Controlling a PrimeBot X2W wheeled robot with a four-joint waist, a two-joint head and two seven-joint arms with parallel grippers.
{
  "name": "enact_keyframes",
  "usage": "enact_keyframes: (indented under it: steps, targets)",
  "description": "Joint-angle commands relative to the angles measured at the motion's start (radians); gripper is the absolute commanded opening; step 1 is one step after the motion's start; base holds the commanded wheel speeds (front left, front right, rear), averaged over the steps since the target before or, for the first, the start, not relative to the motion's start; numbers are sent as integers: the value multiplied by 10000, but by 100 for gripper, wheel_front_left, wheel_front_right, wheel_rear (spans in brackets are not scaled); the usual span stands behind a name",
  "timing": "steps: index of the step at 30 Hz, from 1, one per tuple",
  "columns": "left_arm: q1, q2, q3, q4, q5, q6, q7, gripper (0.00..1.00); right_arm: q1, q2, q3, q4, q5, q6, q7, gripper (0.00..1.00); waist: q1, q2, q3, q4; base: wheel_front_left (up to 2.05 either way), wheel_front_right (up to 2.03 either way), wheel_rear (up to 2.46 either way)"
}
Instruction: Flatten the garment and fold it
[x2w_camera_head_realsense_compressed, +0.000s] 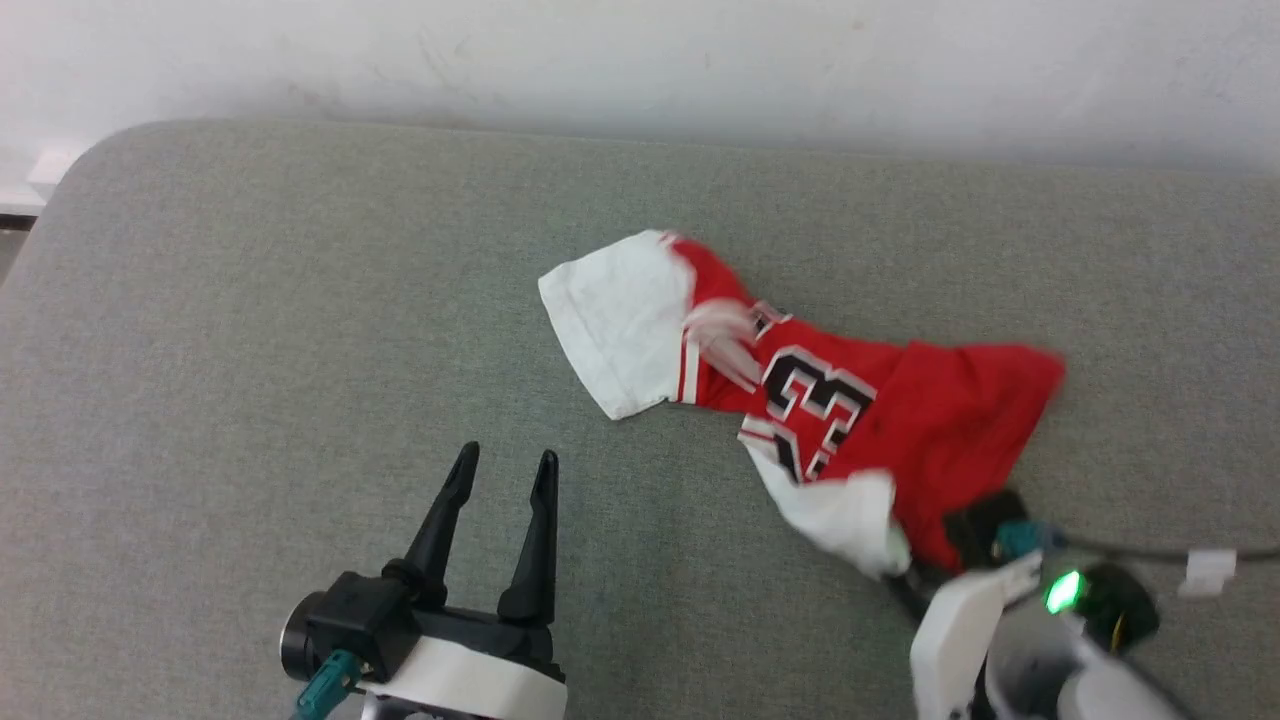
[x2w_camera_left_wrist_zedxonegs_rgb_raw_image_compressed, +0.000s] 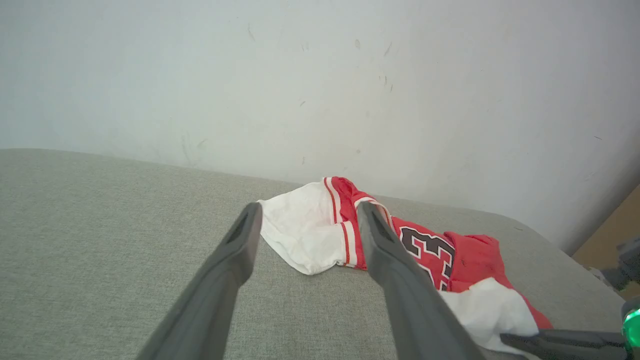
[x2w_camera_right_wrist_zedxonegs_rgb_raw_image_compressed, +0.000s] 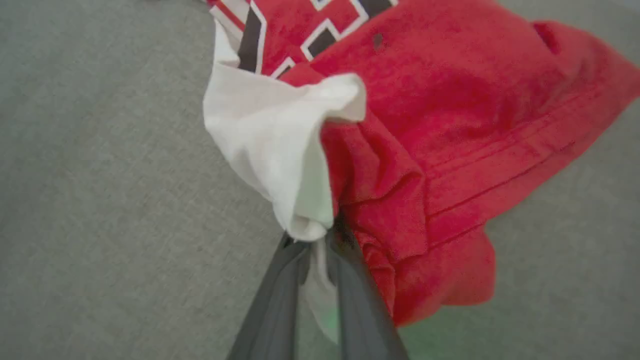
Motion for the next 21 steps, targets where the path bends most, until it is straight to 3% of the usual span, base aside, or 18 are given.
enact_keyframes:
  steps: [1, 2, 3, 4, 10, 16, 21]
  targets:
    - [82, -16, 37, 32, 77, -83, -47, 100, 357, 103, 73, -125, 364, -9, 116, 0, 1, -1, 19, -26, 0, 0, 0]
    - [78, -16, 57, 44, 90, -97, -47, 100, 716, 117, 183, -270, 586, -9, 234, 2, 1, -1, 23, -46, 0, 0, 0]
    - [77, -16, 83, 55, 100, -105, -47, 100, 989, 64, 356, -425, 702, -9, 371, 76, 1, -1, 13, -76, 0, 0, 0]
    - [83, -16, 110, 59, 107, -106, -47, 100, 1195, 38, 409, -557, 816, -9, 526, 100, 1, -1, 0, -117, 0, 0, 0]
    - [130, -16, 63, 162, 110, -162, -47, 100, 1154, -195, 30, -1629, 694, -9, 761, 100, 1, -1, -203, -297, 0, 0, 0]
    - [218, -16, -15, 217, 66, -137, -47, 100, 613, 146, -1029, -2941, 1345, -9, 1323, 100, 1, -1, -389, -299, 0, 0, 0]
    - [244, -16, -41, 158, 12, -120, -47, 100, 92, -60, -2055, -2934, 778, -9, 1672, 100, 1, -1, -286, -226, 0, 0, 0]
